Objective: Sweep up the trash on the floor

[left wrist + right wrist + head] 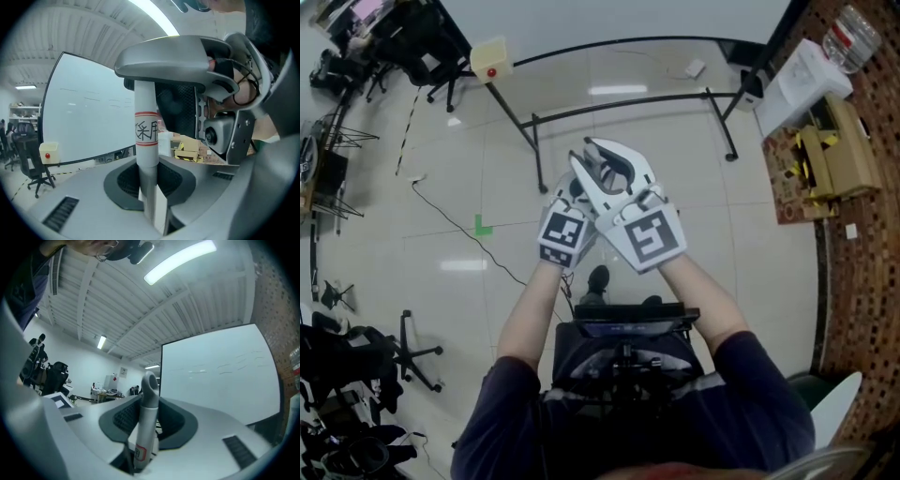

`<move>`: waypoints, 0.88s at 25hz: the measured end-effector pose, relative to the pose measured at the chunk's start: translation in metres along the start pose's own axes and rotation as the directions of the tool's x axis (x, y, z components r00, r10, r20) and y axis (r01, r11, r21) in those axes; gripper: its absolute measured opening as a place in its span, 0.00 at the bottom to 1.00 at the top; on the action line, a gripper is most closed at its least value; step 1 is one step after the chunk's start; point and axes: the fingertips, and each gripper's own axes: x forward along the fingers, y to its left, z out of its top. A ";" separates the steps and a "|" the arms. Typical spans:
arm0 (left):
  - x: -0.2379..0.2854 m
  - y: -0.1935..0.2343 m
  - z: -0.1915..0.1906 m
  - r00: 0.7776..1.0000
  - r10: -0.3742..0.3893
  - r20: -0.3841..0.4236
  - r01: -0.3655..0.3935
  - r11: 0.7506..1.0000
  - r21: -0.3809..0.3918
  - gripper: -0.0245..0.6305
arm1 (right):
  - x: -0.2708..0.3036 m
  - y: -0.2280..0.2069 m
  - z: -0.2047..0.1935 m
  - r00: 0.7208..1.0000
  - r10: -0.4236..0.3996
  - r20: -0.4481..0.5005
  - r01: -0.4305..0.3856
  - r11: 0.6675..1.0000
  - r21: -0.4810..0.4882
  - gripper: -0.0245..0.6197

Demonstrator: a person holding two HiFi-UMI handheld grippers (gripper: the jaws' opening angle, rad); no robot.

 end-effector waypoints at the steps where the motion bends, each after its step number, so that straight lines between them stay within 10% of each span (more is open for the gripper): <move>1: -0.001 0.006 0.002 1.000 0.006 0.002 -0.006 1.000 0.009 0.10 | 0.004 0.000 0.002 1.000 0.005 0.011 -0.006 1.000 0.009 0.21; 9: 0.007 0.021 -0.005 0.999 0.044 -0.024 -0.042 0.996 0.077 0.10 | 0.010 -0.008 -0.006 1.000 0.018 0.016 -0.017 0.999 -0.051 0.24; 22: 0.031 0.029 0.005 1.000 0.012 -0.009 -0.013 0.999 -0.035 0.11 | 0.039 -0.024 -0.005 0.996 0.084 0.001 -0.084 0.996 -0.032 0.22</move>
